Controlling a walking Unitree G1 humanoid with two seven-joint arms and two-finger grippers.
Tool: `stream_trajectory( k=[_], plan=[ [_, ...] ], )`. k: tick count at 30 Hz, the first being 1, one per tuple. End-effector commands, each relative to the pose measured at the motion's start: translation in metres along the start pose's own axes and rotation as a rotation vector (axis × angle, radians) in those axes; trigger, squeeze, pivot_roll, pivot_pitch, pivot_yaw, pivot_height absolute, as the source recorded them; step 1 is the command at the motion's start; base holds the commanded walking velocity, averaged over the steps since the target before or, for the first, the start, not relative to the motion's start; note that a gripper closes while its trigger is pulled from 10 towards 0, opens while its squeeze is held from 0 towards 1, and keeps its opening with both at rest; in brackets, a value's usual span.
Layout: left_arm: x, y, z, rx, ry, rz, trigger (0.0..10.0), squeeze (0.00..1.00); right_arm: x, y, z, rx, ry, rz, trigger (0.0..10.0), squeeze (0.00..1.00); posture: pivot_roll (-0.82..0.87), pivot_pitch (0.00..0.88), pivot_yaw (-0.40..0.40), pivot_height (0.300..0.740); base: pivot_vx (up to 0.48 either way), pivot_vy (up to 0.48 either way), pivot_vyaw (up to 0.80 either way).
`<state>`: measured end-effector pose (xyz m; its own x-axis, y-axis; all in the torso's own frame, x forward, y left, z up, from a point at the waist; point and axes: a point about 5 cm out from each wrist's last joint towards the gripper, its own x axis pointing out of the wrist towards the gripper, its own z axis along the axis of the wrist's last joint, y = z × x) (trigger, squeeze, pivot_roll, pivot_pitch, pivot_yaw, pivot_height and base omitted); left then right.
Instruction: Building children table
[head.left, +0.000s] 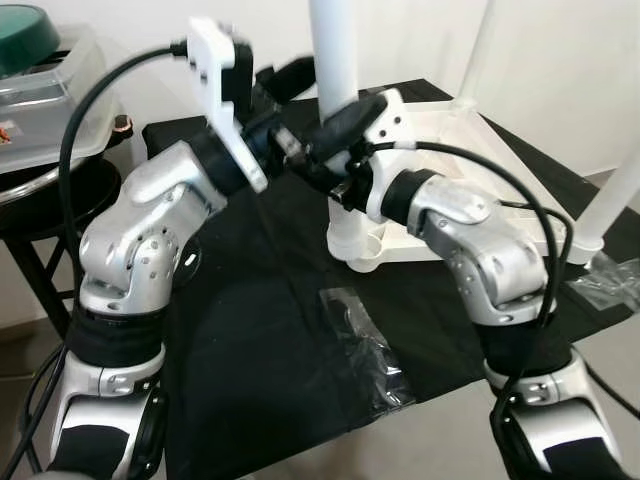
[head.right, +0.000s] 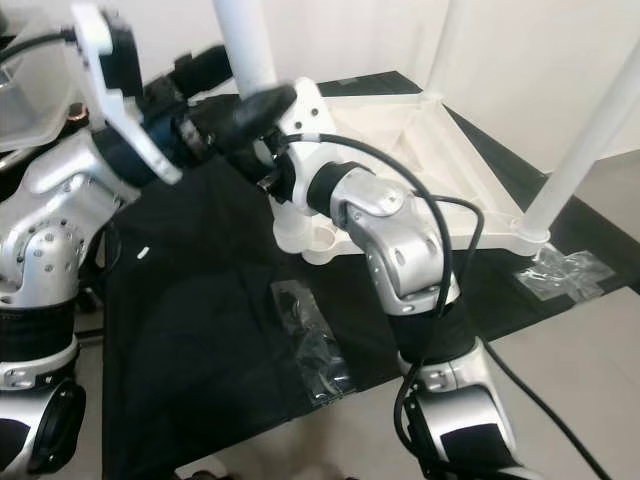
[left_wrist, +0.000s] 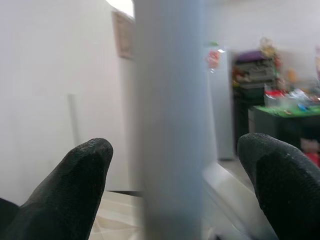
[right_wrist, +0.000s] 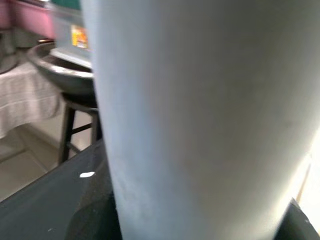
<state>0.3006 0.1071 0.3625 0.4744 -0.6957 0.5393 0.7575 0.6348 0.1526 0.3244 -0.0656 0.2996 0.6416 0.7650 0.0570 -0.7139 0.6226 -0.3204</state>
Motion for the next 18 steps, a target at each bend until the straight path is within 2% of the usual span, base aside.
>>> stream_trajectory(
  k=[1, 6, 10, 11, 12, 13, 14, 18],
  plan=[
    [-0.006, 0.014, -0.005, -0.053, 0.009, 0.092, 10.0, 0.00, 0.001, 0.014, 0.010, -0.042, -0.064, 0.071, 10.0, 0.00, -0.05, 0.061, 0.023, 0.740, 0.000, 0.000, 0.00],
    [-0.009, 0.013, 0.003, -0.125, -0.048, 0.067, 10.0, 0.00, 0.000, 0.017, 0.005, -0.047, -0.046, 0.094, 10.0, 0.00, -0.05, 0.061, 0.022, 0.740, 0.000, 0.000, 0.00],
    [-0.008, 0.011, 0.003, -0.164, -0.056, 0.022, 10.0, 0.00, 0.001, 0.021, 0.002, -0.055, -0.038, 0.110, 10.0, 0.00, -0.04, 0.059, 0.021, 0.740, 0.000, 0.000, 0.00],
    [-0.008, 0.010, 0.002, -0.180, -0.054, 0.010, 6.1, 0.00, 0.002, 0.022, 0.001, -0.058, -0.037, 0.114, 10.0, 0.00, -0.04, 0.058, 0.021, 0.740, 0.000, 0.000, 0.00],
    [-0.008, 0.010, 0.002, -0.191, -0.052, 0.005, 6.1, 0.00, 0.002, 0.023, 0.000, -0.060, -0.036, 0.117, 10.0, 0.00, -0.04, 0.058, 0.021, 0.740, 0.000, 0.000, 0.00],
    [-0.008, 0.010, 0.001, -0.202, -0.051, 0.002, 0.8, 0.00, 0.003, 0.024, 0.000, -0.063, -0.034, 0.117, 10.0, 0.00, -0.04, 0.056, 0.022, 0.740, 0.000, 0.000, 0.00],
    [-0.009, 0.010, 0.001, -0.217, -0.051, 0.004, 0.0, 0.00, 0.003, 0.023, -0.001, -0.065, -0.032, 0.115, 10.0, 0.00, -0.04, 0.057, 0.022, 0.740, 0.000, 0.000, 0.00],
    [-0.009, 0.011, 0.001, -0.234, -0.053, 0.009, 0.0, 0.00, 0.003, 0.023, -0.002, -0.067, -0.030, 0.114, 10.0, 0.00, -0.04, 0.057, 0.022, 0.740, 0.000, 0.000, 0.00]
  ],
)
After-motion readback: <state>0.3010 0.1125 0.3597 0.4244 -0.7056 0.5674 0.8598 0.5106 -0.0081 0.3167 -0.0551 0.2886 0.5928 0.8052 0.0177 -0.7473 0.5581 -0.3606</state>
